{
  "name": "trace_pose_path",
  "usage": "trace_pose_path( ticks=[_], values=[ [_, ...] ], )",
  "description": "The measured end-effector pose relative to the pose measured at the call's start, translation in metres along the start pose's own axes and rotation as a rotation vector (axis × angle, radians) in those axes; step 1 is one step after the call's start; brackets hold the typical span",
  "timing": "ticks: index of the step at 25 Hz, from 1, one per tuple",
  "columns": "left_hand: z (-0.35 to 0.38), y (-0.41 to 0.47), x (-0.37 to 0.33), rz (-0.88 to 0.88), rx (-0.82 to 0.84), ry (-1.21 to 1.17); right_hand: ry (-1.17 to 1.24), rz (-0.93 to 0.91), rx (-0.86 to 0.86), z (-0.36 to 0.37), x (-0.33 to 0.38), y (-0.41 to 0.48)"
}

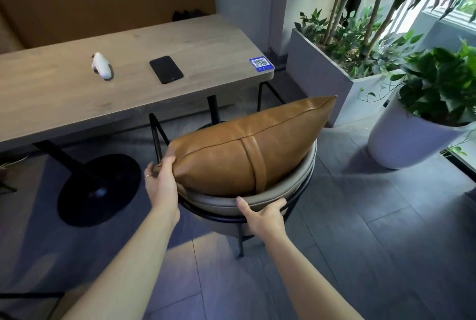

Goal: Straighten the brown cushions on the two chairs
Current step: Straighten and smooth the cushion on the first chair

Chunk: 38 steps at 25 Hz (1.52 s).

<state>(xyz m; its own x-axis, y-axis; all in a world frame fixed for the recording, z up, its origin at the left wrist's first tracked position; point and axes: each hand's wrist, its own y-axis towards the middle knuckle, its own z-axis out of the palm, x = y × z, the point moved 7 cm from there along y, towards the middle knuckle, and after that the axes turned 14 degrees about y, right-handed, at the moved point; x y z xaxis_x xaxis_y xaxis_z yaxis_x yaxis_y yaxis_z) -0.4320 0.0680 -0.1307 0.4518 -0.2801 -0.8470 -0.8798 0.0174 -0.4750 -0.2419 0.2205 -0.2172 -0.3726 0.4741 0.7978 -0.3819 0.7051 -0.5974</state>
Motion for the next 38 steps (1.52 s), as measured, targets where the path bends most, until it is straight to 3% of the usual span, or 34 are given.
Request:
trace_pose_path(
  ticks=[3, 5, 7, 10, 14, 18, 21, 26, 38],
  values=[
    [-0.014, -0.030, -0.041, 0.273, -0.366, 0.345, -0.009, 0.029, 0.066, -0.009, -0.006, 0.000],
    [-0.001, -0.057, -0.071, 0.531, -0.455, 0.642, -0.071, 0.022, 0.115, -0.030, -0.009, 0.000],
    [0.038, -0.092, -0.083, 0.759, -0.389, 0.856, -0.049, -0.014, 0.108, -0.066, -0.003, 0.008],
    [0.120, -0.141, -0.065, 0.925, -0.191, 1.103, 0.008, -0.015, 0.078, -0.116, 0.019, 0.034],
    [0.201, -0.157, -0.022, 0.856, -0.063, 1.412, 0.012, -0.037, 0.074, -0.153, 0.051, 0.074],
    [0.219, -0.145, 0.004, 0.792, -0.179, 1.620, 0.008, 0.011, 0.122, -0.164, 0.077, 0.108],
    [0.219, -0.136, 0.010, 0.855, -0.236, 1.629, 0.021, 0.020, 0.205, -0.149, 0.070, 0.142],
    [0.214, -0.123, 0.014, 0.924, -0.194, 1.624, 0.054, 0.048, 0.296, -0.129, 0.073, 0.140],
    [0.182, -0.096, 0.003, 0.888, -0.253, 1.710, -0.060, -0.005, 0.277, -0.090, 0.088, 0.111]
  ],
)
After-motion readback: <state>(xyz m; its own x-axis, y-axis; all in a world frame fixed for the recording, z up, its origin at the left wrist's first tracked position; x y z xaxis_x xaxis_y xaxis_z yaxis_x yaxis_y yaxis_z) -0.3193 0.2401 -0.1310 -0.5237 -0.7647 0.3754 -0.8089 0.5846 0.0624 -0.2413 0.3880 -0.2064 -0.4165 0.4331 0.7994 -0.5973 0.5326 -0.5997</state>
